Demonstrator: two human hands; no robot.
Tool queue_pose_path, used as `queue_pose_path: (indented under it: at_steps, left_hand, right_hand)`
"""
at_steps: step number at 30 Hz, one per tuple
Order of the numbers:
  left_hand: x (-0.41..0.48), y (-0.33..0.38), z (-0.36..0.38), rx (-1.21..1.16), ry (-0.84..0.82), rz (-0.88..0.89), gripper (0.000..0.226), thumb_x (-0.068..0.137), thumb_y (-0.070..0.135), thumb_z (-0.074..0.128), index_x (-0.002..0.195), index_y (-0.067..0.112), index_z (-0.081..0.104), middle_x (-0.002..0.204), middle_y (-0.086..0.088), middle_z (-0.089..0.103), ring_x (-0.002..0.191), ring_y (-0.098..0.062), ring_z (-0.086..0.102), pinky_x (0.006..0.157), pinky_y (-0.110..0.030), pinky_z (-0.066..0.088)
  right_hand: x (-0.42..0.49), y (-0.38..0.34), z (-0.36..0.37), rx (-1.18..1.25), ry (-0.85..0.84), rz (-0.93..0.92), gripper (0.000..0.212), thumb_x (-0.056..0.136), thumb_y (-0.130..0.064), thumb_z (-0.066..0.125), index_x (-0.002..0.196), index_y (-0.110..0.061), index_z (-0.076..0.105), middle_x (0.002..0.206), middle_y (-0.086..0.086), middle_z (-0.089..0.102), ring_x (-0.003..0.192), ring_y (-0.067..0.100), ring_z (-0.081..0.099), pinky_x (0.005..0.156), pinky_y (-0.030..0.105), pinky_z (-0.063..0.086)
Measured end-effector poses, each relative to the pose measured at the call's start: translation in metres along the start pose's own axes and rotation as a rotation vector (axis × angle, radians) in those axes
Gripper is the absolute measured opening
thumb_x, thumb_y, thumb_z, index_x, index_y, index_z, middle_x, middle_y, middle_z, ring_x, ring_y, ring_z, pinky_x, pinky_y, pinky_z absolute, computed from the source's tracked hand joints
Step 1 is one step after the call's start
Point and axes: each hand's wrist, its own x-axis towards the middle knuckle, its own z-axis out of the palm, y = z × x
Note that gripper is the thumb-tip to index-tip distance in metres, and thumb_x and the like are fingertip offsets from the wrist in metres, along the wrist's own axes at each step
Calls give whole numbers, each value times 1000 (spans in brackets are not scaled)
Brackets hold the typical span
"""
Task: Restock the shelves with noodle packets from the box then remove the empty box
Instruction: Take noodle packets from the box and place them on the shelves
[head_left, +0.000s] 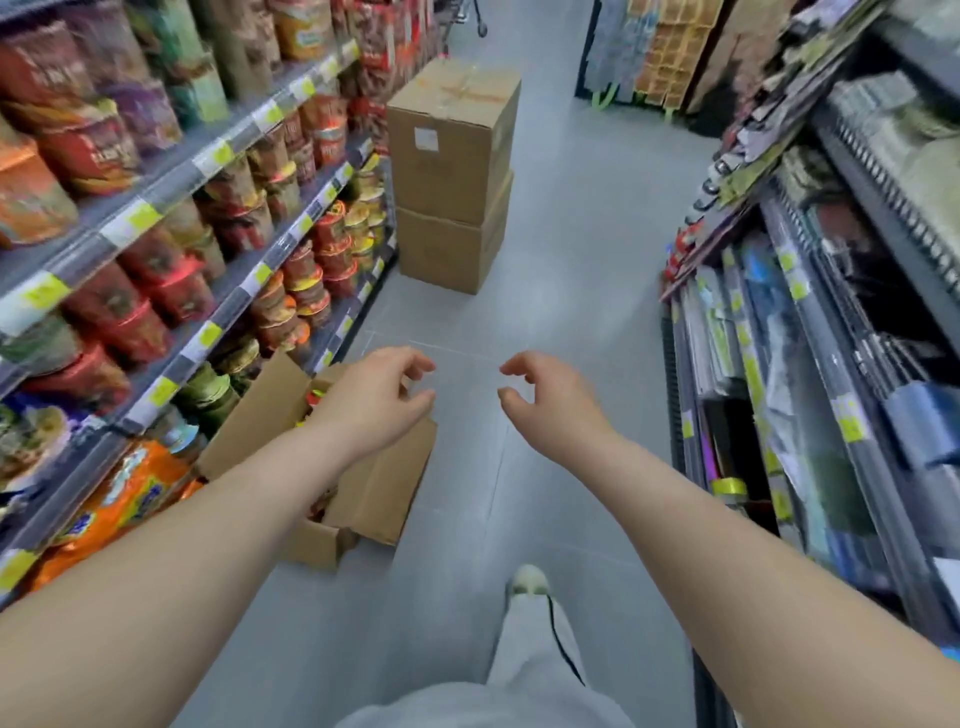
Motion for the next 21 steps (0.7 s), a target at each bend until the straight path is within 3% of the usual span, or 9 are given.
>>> queue_pose_path:
  at_steps: [6,10,21]
  left_hand:
    - [124,9,1,-52,102,-154,31,88,26,62,119,24,59,111,6,57,86,-12,58,79,-26,43]
    - [184,-2,-5,-74,133,-254,31,89,28,60,119,27,57,111,9,57,85,-9,58,78,-28,45]
    - [365,-123,-59,-32,241,-457,33,88,32,61,120,24,58,114,4,59,85,-12,55,76,-25,40]
  right_hand:
    - [139,42,-35,-46,-159,-82,31,91,-27,51,121,-21,57,126,-1,56,117,18,50,97,33,42]
    - [233,36,-44,-68,-226,-169,31,92,-28,50,122,-22,56,127,-4,55,119,16,50,94,28,40]
    - [484,-27,2,-143,-360,-422,31,93,-25,51,122,-18,58,123,2,58,115,19,52,91,29,42]
